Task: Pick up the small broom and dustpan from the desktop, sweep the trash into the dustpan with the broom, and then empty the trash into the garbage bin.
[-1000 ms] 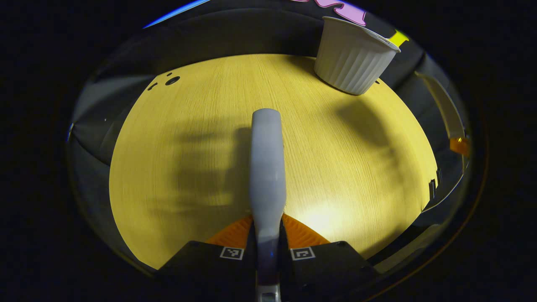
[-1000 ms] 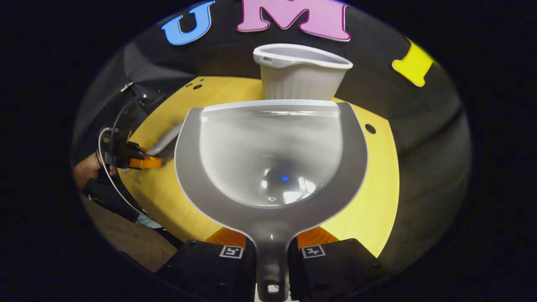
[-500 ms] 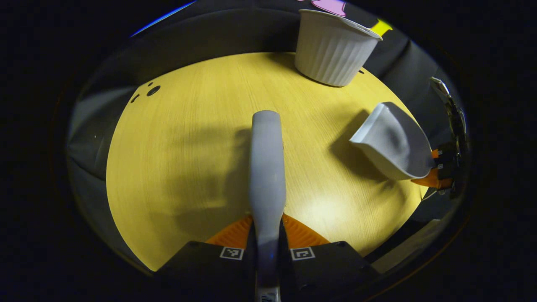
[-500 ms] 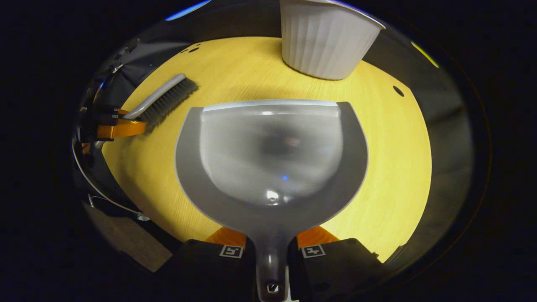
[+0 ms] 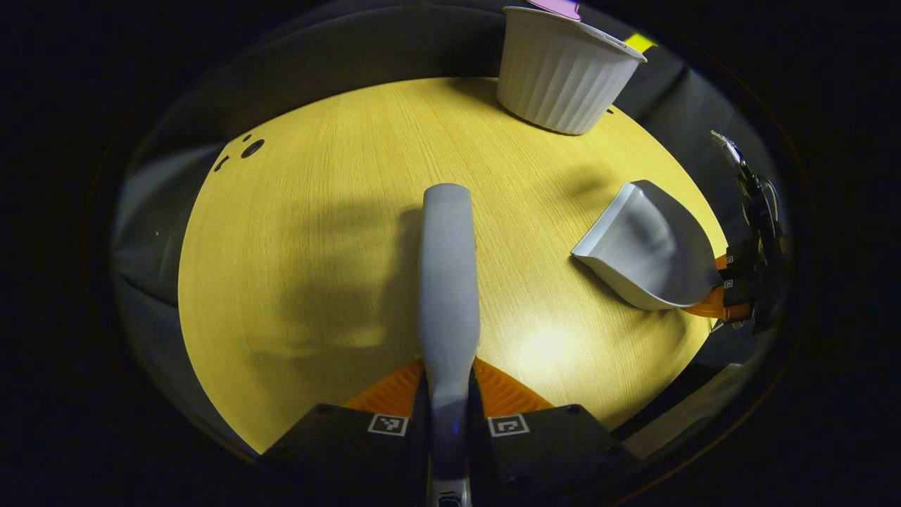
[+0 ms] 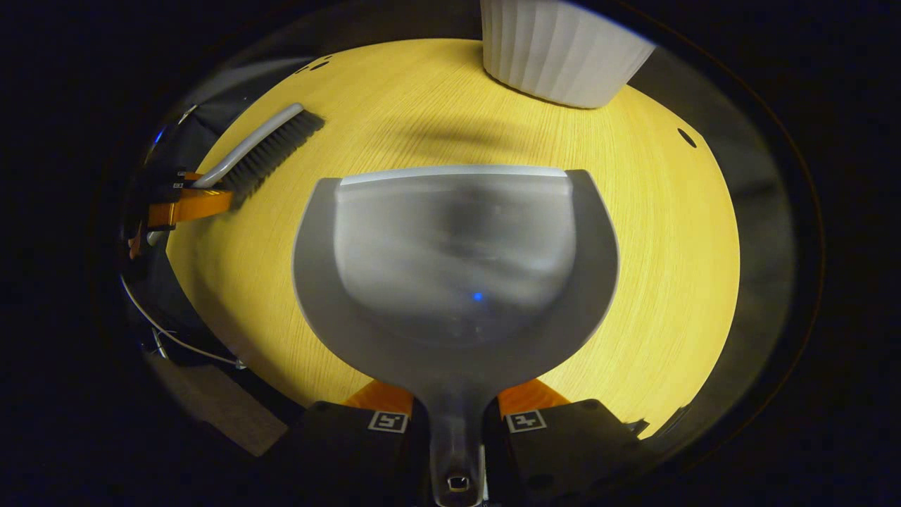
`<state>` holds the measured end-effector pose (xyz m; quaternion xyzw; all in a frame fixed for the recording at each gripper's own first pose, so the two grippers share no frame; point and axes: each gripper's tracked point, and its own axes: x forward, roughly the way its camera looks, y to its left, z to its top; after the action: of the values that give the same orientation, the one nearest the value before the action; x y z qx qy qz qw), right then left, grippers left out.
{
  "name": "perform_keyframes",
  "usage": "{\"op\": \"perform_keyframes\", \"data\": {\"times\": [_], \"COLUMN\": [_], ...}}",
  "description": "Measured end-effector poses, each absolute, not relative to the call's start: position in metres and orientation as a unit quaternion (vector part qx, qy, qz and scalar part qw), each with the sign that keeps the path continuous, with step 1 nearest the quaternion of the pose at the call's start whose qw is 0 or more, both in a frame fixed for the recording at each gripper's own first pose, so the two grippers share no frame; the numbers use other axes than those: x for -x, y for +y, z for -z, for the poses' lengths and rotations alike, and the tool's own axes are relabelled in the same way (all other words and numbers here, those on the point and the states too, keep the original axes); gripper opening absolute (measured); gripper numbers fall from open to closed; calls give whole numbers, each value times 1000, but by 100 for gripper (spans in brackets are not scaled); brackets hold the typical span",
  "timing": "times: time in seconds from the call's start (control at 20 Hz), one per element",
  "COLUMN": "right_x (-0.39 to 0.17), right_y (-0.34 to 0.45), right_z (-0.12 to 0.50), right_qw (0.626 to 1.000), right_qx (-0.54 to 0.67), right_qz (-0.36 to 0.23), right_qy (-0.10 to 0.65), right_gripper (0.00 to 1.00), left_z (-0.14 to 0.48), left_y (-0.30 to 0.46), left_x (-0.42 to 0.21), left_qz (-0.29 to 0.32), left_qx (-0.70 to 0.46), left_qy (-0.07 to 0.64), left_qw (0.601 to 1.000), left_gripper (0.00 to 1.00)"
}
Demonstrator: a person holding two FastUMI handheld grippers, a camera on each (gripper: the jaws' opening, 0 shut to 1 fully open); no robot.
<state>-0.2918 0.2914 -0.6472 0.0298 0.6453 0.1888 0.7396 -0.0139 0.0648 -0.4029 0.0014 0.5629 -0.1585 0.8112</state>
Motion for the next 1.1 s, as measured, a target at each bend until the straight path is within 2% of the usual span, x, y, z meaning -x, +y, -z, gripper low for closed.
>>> {"op": "perform_keyframes", "data": {"times": [0.35,0.4,0.45,0.5,0.55,0.65,0.7,0.75,0.8,0.85,0.95,1.0,1.05,1.1], "right_x": [290,289,290,290,291,299,300,299,300,300,299,299,300,300], "right_y": [291,292,293,293,294,294,293,291,291,291,288,288,288,290], "right_z": [648,648,648,646,644,639,636,634,633,631,623,619,615,612], "right_qw": [738,739,737,736,736,740,744,748,749,751,760,765,767,770], "right_qx": [-29,-30,-31,-34,-38,-43,-44,-46,-48,-53,-61,-68,-77,-85], "right_qz": [-198,-198,-202,-204,-208,-215,-215,-213,-213,-214,-210,-208,-207,-207], "right_qy": [644,644,645,644,643,636,631,627,625,623,612,606,602,597], "right_gripper": [36,37,43,38,31,45,47,51,41,46,74,58,63,89], "left_z": [403,403,402,401,400,395,394,392,391,390,387,385,382,379], "left_y": [59,60,63,67,70,74,76,76,77,77,77,80,82,86], "left_x": [17,24,20,16,12,9,7,7,8,9,10,10,10,9], "left_qz": [172,174,171,166,161,155,152,151,148,146,145,145,142,137], "left_qx": [33,37,37,35,31,21,17,15,14,14,11,7,0,-10], "left_qy": [572,572,571,567,562,550,546,543,542,540,534,530,525,519], "left_qw": [802,801,802,806,811,820,823,826,827,829,833,836,839,844], "left_gripper": [29,31,39,33,36,43,47,57,66,70,78,79,81,82]}}
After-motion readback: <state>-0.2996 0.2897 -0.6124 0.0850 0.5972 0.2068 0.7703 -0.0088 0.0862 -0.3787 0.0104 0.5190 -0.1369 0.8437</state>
